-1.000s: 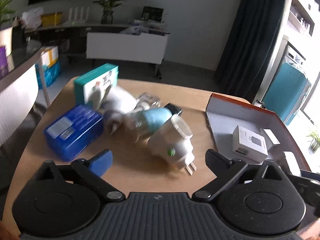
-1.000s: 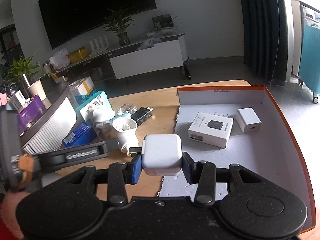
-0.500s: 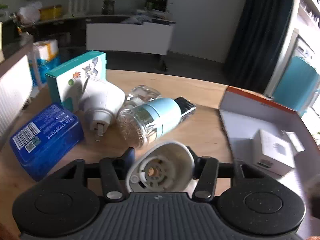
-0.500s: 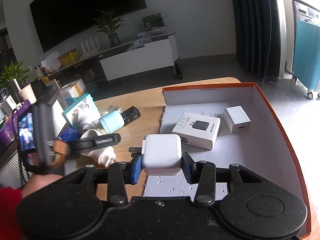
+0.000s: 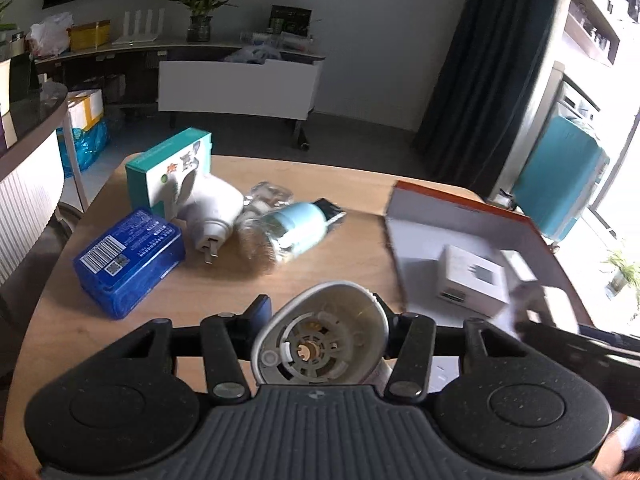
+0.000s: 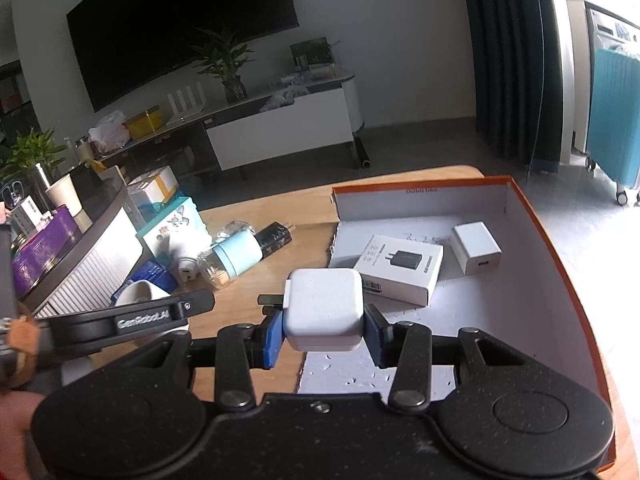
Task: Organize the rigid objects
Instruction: 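Carry the cube charger and plug adapter over the tray with both tools, then open the right tool to release the cube charger into the tray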
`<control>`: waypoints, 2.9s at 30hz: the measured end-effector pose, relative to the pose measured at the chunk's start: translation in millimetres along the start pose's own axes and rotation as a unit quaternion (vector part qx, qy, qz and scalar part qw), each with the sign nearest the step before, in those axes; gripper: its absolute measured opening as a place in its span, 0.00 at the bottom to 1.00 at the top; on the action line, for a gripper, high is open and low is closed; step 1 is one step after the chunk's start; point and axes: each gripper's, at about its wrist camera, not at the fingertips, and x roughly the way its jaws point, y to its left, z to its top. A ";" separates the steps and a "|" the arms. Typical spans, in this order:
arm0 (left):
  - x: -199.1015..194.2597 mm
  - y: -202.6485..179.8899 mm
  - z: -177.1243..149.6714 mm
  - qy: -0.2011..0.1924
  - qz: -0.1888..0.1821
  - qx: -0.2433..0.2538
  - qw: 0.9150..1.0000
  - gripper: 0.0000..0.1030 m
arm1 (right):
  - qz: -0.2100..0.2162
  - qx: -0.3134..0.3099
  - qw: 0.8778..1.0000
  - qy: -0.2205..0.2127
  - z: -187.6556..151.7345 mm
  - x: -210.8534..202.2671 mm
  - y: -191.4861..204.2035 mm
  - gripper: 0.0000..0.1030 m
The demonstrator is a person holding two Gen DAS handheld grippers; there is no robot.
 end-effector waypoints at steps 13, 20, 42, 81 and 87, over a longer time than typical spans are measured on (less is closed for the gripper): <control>-21.3 -40.5 -7.3 0.020 -0.021 0.014 0.999 0.50 | -0.022 0.003 1.000 -0.022 0.6 -29.7 -14.7 0.50; -21.0 -56.0 -9.5 0.022 -0.033 0.029 0.999 0.50 | -0.043 0.016 0.999 -0.030 -1.7 -41.8 -30.5 0.50; -5.3 -97.2 2.8 0.022 -0.064 0.055 0.996 0.50 | -0.085 0.042 0.994 -0.051 6.4 -50.6 -67.3 0.50; 26.5 -124.9 27.0 0.025 -0.073 0.073 0.994 0.50 | -0.093 0.042 0.993 -0.051 38.4 -25.0 -90.4 0.50; 37.8 -127.1 30.6 0.033 -0.073 0.073 0.994 0.50 | -0.090 0.050 0.994 -0.038 50.3 -3.9 -99.9 0.50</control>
